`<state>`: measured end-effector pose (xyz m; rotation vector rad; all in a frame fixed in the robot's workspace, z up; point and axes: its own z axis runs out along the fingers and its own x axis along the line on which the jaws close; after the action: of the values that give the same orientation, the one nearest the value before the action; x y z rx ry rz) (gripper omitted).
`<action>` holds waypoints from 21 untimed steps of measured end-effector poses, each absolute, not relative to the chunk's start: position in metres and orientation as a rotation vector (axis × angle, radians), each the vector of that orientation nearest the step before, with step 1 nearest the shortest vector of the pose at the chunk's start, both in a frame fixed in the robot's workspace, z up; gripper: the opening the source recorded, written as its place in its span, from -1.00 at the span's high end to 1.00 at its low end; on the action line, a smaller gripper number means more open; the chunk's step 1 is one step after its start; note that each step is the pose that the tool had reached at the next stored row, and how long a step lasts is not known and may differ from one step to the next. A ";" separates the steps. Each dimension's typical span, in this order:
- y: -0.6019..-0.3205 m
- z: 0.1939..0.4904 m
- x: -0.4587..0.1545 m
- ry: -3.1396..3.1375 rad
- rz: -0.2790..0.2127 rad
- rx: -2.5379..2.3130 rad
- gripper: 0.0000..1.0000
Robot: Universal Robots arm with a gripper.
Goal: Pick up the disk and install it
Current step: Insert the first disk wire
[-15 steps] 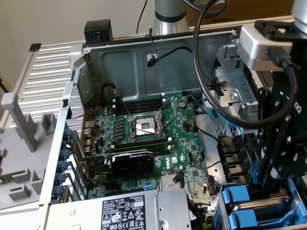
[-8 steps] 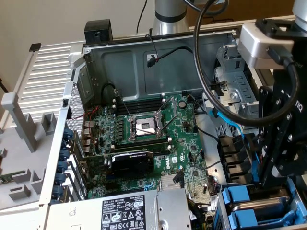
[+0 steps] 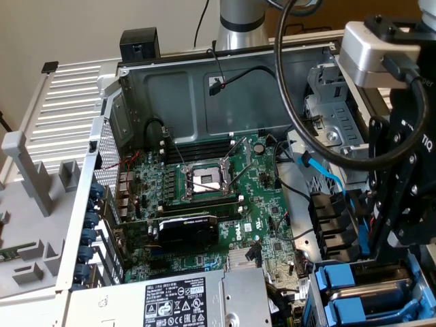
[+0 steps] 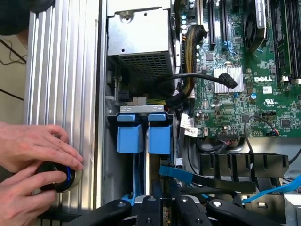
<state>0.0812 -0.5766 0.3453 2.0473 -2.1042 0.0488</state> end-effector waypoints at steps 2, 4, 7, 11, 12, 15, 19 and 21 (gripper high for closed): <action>-0.577 0.345 0.081 -2.105 0.048 2.048 0.66; -0.577 0.345 0.081 -2.108 0.047 2.047 0.66; -0.577 0.344 0.081 -2.115 0.037 2.048 0.66; -0.577 0.344 0.081 -2.116 0.035 2.049 0.66; -0.577 0.344 0.081 -2.116 0.035 2.049 0.66; -0.577 0.344 0.081 -2.124 0.033 2.041 0.66; -0.577 0.343 0.081 -2.143 0.030 2.022 0.66; -0.577 0.343 0.081 -2.153 0.026 2.013 0.66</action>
<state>0.0812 -0.5767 0.3427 2.0134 -2.1535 0.0260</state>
